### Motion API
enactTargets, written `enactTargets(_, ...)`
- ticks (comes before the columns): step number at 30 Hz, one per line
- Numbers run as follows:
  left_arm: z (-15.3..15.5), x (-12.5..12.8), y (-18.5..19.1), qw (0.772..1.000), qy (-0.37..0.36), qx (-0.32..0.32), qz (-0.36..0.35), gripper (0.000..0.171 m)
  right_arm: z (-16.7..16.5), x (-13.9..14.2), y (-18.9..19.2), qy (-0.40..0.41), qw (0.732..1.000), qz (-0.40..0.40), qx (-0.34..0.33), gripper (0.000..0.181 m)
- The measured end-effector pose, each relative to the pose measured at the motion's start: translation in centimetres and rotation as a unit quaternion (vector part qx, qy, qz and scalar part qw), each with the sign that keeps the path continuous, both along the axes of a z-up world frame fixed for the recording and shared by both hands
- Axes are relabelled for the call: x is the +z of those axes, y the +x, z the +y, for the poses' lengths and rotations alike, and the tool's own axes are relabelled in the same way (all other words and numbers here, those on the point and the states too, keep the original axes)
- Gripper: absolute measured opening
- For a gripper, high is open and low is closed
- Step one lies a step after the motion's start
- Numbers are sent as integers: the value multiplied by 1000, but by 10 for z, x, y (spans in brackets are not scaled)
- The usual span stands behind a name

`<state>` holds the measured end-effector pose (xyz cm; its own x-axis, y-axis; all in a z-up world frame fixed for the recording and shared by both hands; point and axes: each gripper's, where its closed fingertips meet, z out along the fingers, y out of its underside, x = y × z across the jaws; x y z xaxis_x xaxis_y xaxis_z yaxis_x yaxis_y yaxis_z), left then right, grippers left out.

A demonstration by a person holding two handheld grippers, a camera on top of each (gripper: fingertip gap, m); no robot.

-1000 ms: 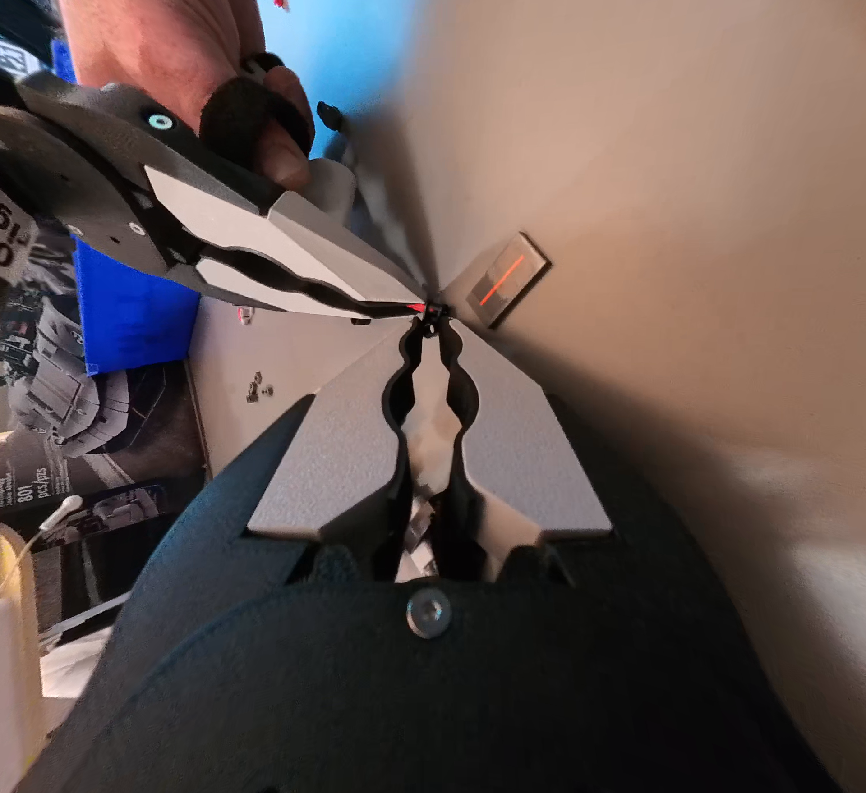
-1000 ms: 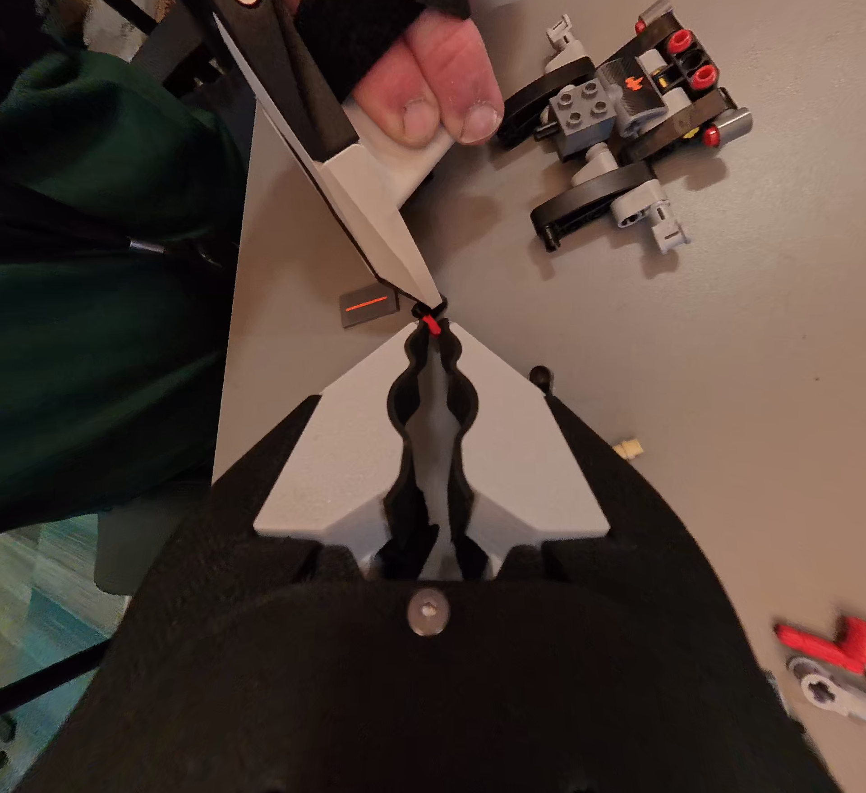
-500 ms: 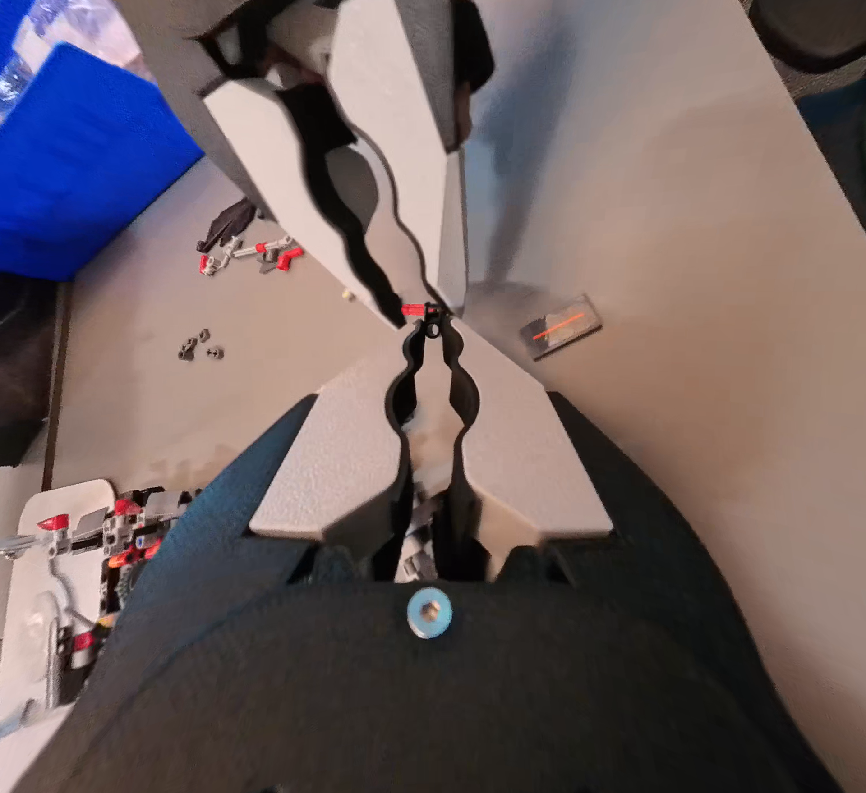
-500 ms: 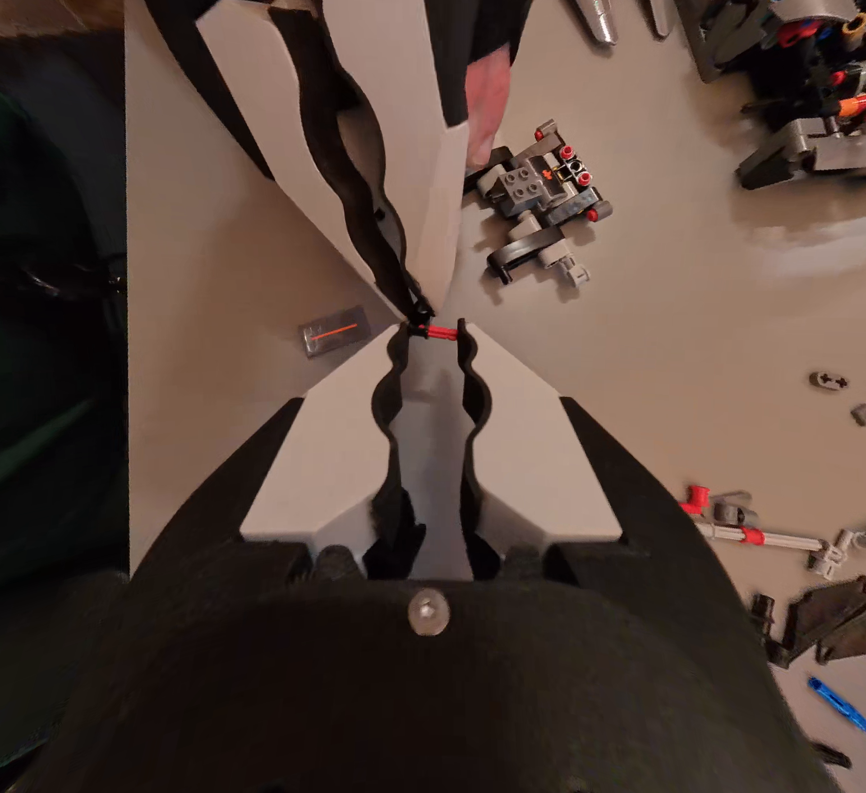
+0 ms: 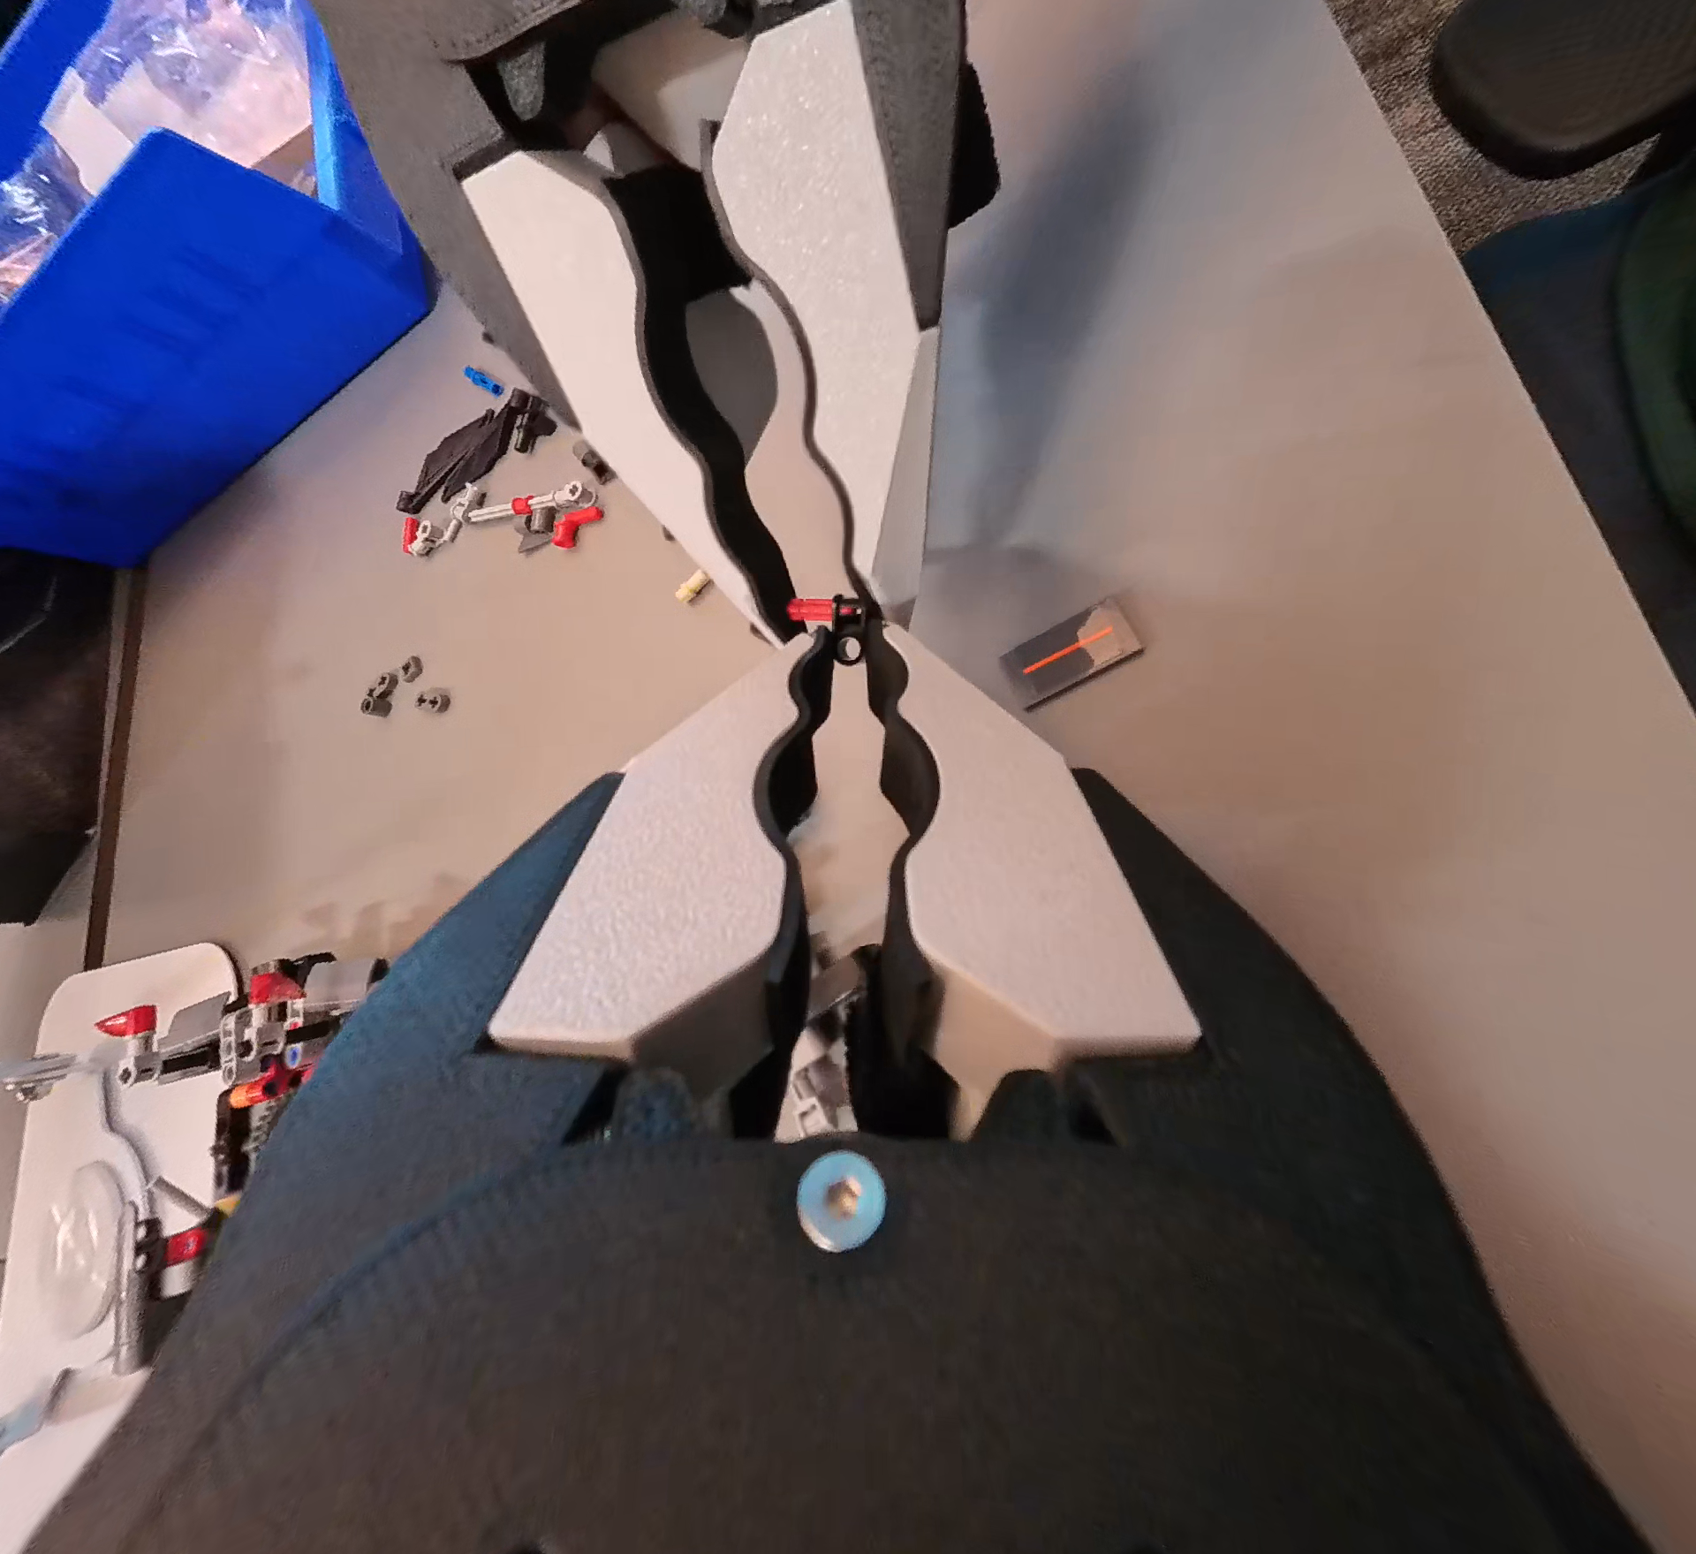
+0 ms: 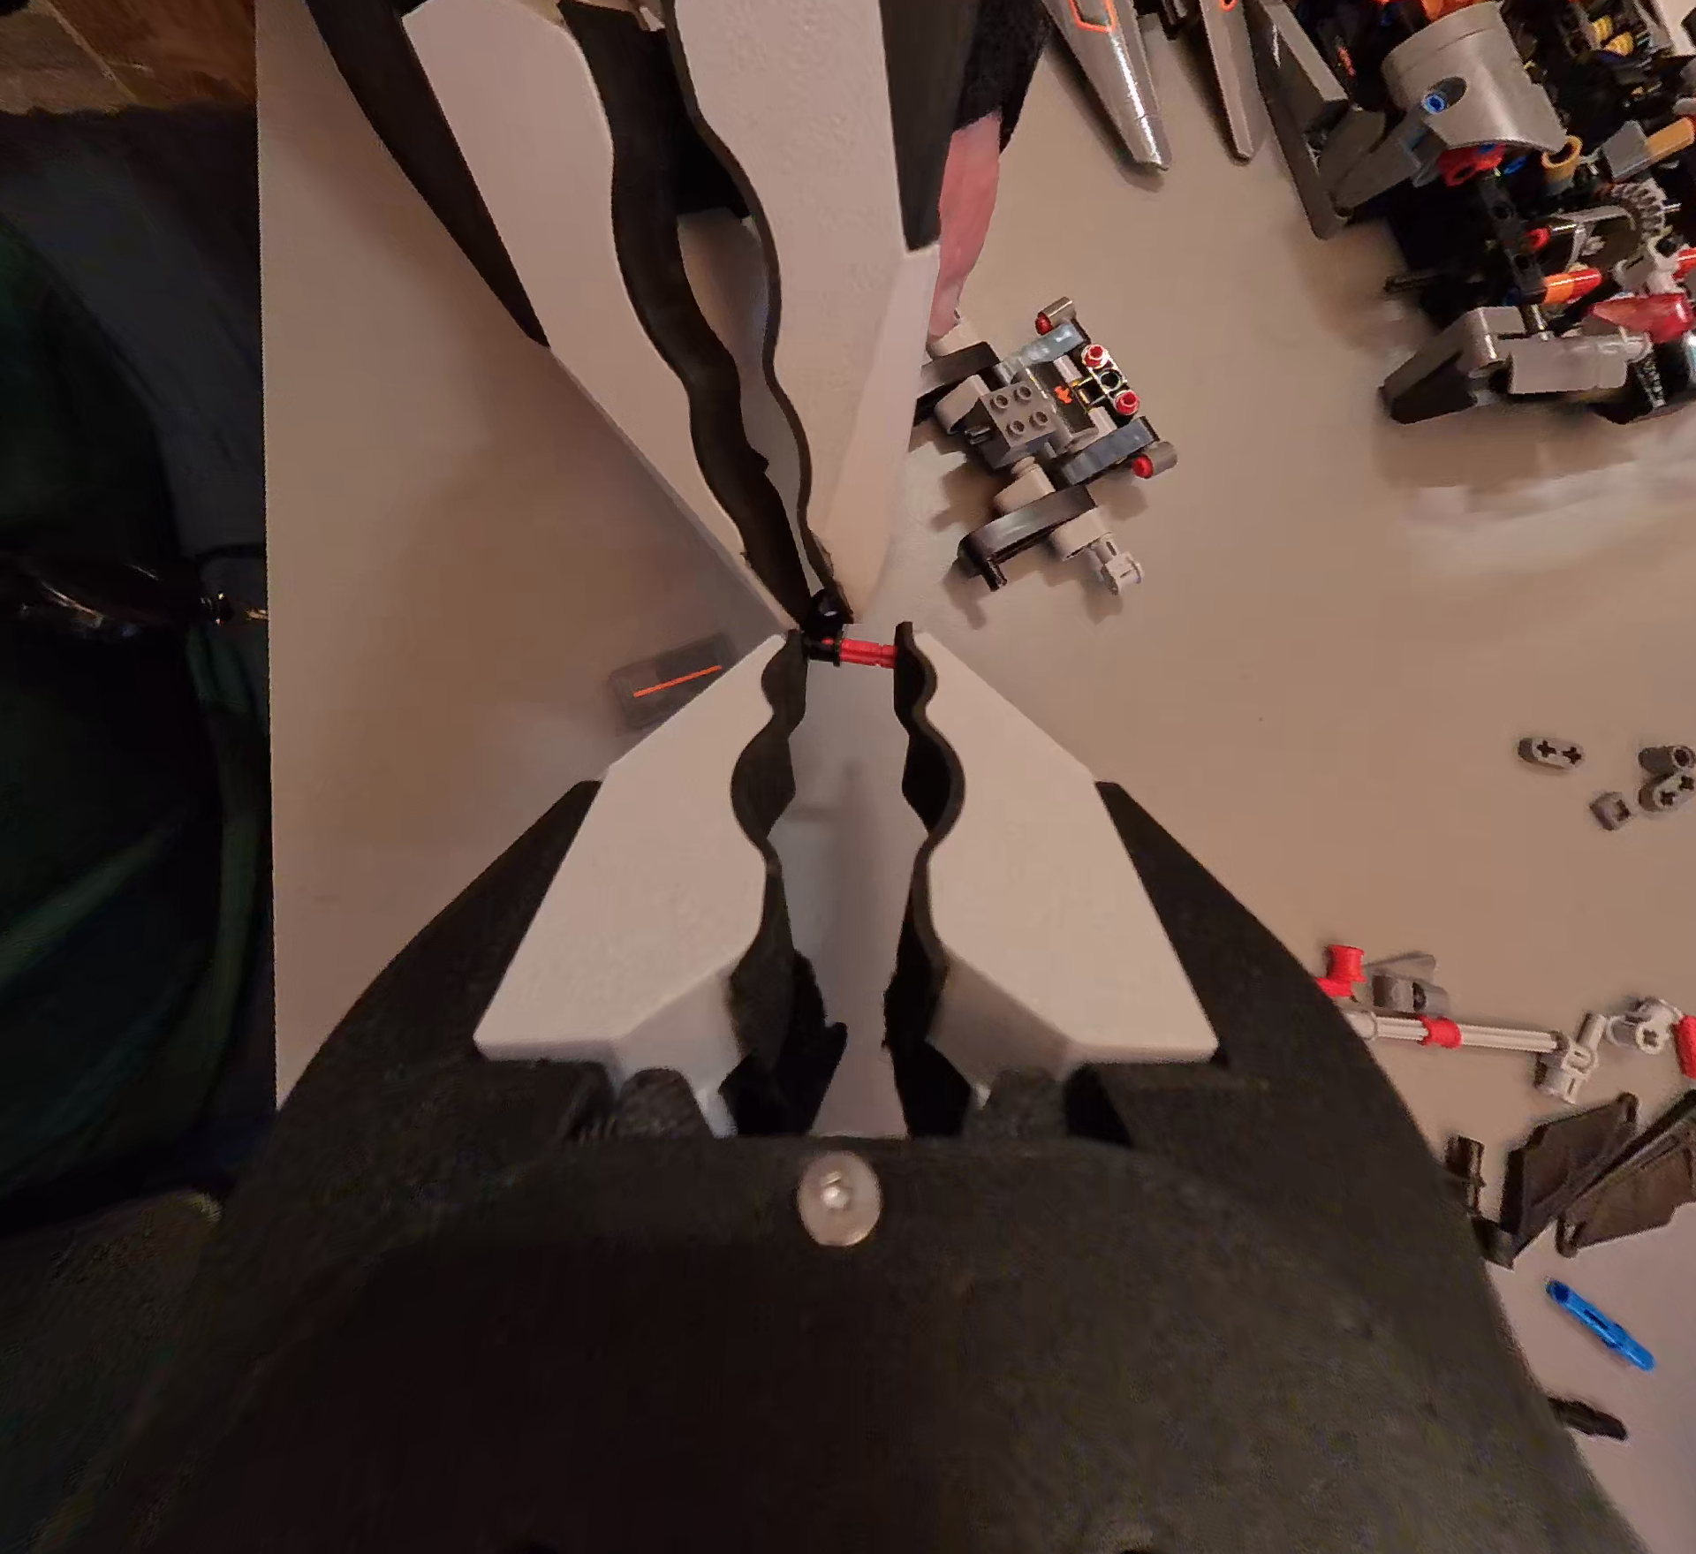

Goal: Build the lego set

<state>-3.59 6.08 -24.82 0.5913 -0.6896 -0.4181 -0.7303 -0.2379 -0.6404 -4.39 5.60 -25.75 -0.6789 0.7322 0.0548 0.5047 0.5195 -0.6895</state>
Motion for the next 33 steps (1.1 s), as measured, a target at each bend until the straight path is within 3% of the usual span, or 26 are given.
enactTargets(11,4,-1,-3,1000,0,9,17,5,4,0,-5,0,1000,7,-4,16)
enactTargets(15,9,13,-9,999,27,31,-19,6,8,14,-9,-114,993,-1,-40,17)
enactTargets(22,3,29,-16,994,100,37,17,11,-2,27,-13,-250,965,-29,-66,17)
enactTargets(27,-2,38,-22,989,138,37,43,12,-8,34,-18,-275,958,-32,-81,17)
enactTargets(33,-7,44,-21,985,165,12,55,1,-13,41,-23,-336,936,-49,-93,17)
